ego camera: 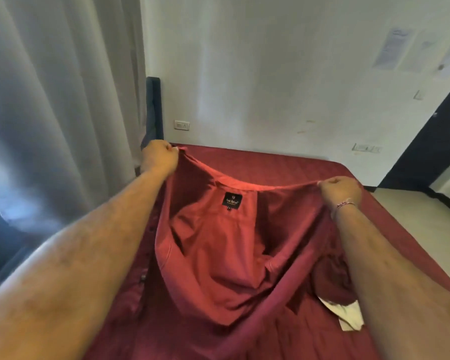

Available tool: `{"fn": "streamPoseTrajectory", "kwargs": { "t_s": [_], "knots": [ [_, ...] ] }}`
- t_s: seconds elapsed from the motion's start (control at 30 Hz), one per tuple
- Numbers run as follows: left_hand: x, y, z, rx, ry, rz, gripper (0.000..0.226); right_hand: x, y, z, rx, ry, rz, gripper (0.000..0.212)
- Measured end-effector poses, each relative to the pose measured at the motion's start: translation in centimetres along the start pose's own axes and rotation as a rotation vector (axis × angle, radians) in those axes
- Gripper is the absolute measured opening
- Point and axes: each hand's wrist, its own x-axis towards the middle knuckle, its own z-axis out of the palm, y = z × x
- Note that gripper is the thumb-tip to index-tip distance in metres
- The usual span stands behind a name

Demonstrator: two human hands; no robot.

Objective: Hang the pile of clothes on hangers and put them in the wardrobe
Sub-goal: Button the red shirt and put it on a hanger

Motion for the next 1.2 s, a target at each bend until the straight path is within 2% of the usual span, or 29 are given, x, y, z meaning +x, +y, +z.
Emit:
{"fn": "streamPoseTrajectory", "kwargs": {
  "t_s": [0.1,0.17,0.23,0.4,0.47,0.6,0.7,0.8,0.9,1.0,1.2],
  "knots": [
    [-3.6,-2.0,4.9,-0.092,0.045,0.016,0.025,-2.5,3.7,4.4,0.238,0.008,-0.052,0.011],
    [-6.7,-4.5,8.6,-0.106,0.081,0.037,0.024,-4.8,7.6,8.5,0.383,-0.093,-0.027,0.01],
    [-10.7,-8.2,13.4,-0.102,0.047,0.072,0.019,-8.3,14.0,13.1,0.479,-0.193,0.034,0.011],
    [-22.4,-22.8,27.5,-0.101,-0.093,0.173,0.006,-18.6,32.3,25.5,0.677,-0.427,0.258,0.015],
    [-27.2,-30.1,33.7,-0.148,-0.143,0.174,0.003,-22.2,38.9,30.7,0.747,-0.435,0.28,0.016],
    [-35.7,-41.6,42.4,-0.328,-0.234,0.118,0.01,-28.0,48.4,37.8,0.872,-0.39,0.261,0.011],
    [-37.8,-44.8,44.2,-0.517,-0.239,0.107,0.005,-29.4,51.1,39.4,0.988,-0.356,0.194,0.016],
    [-38.4,-45.0,43.7,-0.677,-0.272,0.146,0.009,-30.4,51.2,38.7,1.086,-0.397,0.097,0.023],
    [-39.7,-44.5,42.6,-0.681,-0.29,0.12,0.011,-31.9,50.8,37.7,1.091,-0.427,0.056,0.026],
    [-40.6,-44.0,41.8,-0.647,-0.318,0.087,0.008,-32.4,50.1,36.8,1.084,-0.399,0.103,0.027],
    [-41.1,-44.0,41.8,-0.693,-0.307,0.059,0.013,-33.0,50.6,36.6,1.096,-0.401,0.038,0.016]
  ]
}}
